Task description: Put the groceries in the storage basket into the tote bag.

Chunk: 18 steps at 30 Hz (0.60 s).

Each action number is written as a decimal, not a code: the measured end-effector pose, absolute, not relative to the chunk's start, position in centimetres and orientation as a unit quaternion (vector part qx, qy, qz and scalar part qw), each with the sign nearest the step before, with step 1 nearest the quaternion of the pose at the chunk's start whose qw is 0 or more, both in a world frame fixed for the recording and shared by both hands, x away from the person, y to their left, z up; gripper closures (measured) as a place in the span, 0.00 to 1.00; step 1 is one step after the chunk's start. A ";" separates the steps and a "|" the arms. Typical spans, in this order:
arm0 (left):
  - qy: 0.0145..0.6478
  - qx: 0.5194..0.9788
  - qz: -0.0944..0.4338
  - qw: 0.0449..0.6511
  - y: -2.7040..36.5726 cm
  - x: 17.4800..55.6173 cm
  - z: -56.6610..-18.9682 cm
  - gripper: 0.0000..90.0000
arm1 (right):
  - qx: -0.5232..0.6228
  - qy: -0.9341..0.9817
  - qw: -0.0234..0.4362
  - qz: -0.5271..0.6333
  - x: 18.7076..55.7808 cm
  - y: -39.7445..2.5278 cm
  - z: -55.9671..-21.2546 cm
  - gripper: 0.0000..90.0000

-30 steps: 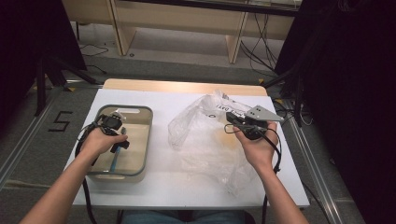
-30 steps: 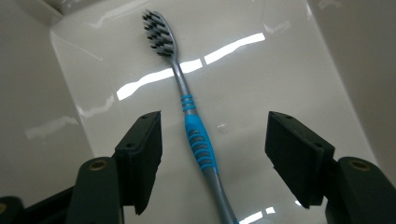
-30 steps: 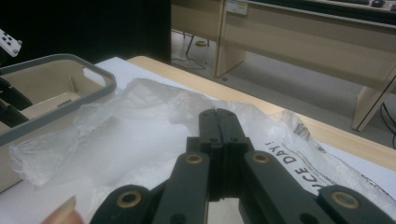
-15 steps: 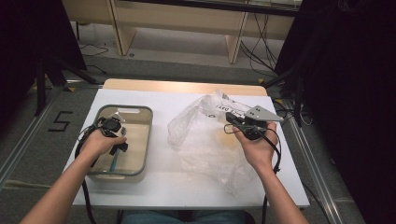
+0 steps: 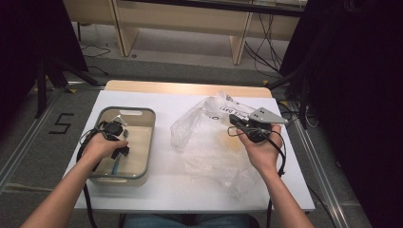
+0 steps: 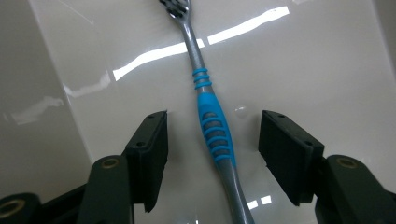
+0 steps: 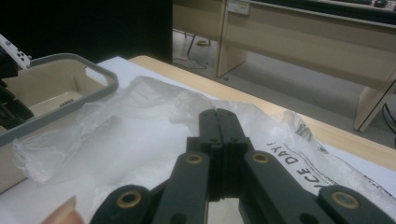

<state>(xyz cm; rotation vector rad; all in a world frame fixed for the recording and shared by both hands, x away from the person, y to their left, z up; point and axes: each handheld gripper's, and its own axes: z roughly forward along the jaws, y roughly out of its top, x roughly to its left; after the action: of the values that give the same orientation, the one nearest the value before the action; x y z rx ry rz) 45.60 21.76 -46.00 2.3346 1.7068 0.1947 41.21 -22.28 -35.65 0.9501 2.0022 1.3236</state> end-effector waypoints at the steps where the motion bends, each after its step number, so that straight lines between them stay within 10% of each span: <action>1: 0.585 0.799 0.065 0.121 21.8 45.6 -46.0 0.47 | 0.354 0.746 0.276 0.493 41.2 -22.3 -35.7 1.00; 18: 0.576 0.811 0.047 0.096 21.2 46.1 -45.7 0.65 | 0.353 0.746 0.277 0.493 41.2 -22.3 -35.6 1.00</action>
<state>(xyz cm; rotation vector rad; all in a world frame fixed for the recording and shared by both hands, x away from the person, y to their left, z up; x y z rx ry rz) 46.07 21.18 -45.68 2.4017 1.7050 0.1402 41.20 -22.27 -35.64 0.9488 2.0024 1.3237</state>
